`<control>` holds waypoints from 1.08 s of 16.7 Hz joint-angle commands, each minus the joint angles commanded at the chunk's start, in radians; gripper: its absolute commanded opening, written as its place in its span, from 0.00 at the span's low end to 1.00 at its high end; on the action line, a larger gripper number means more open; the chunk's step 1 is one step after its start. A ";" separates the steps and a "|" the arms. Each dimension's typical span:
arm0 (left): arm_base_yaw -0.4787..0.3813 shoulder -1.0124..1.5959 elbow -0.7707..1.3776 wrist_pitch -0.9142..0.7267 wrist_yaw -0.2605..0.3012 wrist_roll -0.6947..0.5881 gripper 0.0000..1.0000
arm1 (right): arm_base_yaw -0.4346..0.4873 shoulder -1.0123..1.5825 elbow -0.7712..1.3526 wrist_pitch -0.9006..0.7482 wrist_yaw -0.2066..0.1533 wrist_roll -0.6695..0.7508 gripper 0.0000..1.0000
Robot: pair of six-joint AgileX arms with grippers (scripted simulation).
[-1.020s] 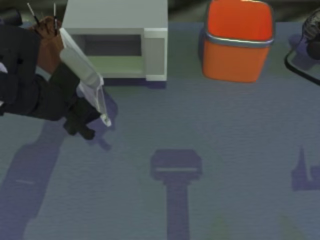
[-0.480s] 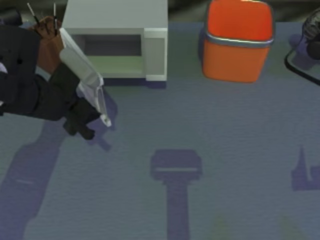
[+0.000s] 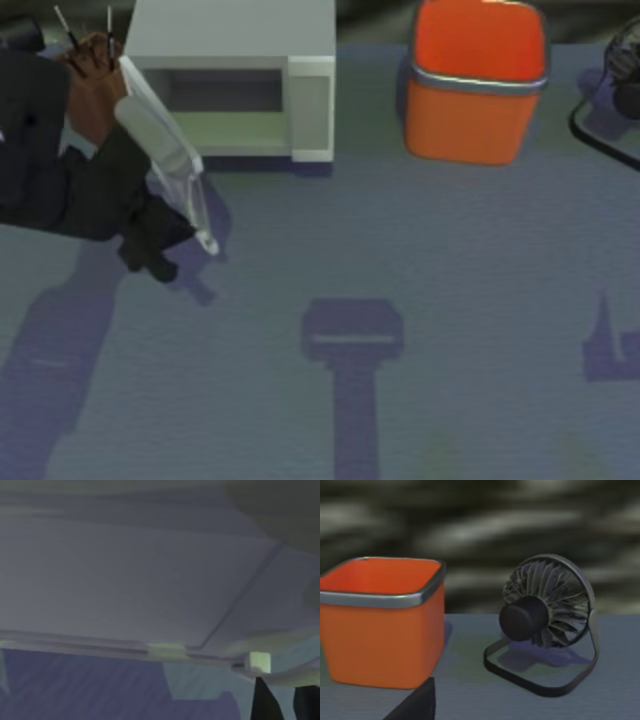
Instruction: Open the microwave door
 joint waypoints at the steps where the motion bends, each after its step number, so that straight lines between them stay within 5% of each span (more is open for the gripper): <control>1: 0.007 0.002 0.001 -0.010 0.007 0.016 0.00 | 0.000 0.000 0.000 0.000 0.000 0.000 1.00; 18: 0.011 0.004 0.000 -0.016 0.010 0.023 0.00 | 0.000 0.000 0.000 0.000 0.000 0.000 1.00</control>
